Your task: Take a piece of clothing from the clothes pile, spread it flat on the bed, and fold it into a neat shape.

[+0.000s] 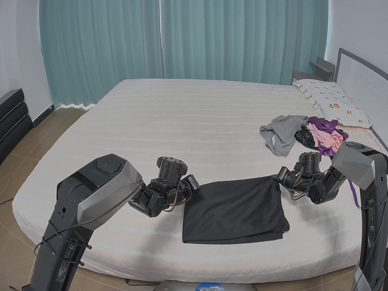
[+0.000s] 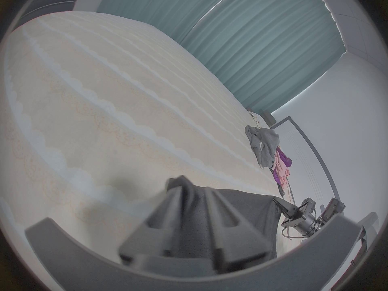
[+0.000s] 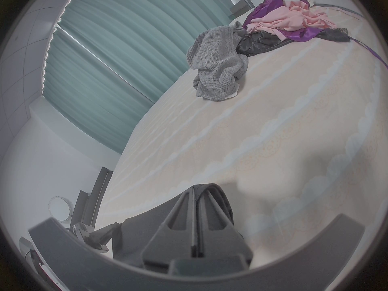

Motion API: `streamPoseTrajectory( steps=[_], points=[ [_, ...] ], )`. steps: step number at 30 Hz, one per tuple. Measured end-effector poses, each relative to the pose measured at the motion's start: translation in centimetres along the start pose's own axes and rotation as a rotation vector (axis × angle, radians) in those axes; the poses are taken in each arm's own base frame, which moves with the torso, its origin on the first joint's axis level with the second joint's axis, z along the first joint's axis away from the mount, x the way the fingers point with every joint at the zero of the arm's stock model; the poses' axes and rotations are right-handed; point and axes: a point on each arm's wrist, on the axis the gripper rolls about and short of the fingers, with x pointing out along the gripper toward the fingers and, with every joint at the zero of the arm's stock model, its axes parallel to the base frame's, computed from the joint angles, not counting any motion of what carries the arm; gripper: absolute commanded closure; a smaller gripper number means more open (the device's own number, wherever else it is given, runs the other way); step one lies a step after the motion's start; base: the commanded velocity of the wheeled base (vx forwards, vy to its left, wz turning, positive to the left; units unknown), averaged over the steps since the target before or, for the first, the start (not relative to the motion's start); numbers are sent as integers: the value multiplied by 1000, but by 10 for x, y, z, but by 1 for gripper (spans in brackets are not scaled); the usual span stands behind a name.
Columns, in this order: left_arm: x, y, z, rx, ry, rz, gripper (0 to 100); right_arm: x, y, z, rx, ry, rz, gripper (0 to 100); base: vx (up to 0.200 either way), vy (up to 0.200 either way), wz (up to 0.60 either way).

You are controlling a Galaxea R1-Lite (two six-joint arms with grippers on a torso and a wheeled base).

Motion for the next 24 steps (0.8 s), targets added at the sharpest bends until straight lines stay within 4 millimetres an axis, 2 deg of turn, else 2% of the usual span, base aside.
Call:
streamPoseTrajectory(
  steps=[8, 24],
  points=[
    [2, 0, 2, -28, -32, 21, 100, 0, 0, 0, -1, -1, 1, 100, 0, 0, 0],
    [1, 15, 15, -59, -104, 86, 100, 2, -1, 0, -2, -3, -1, 100, 0, 0, 0]
  ],
)
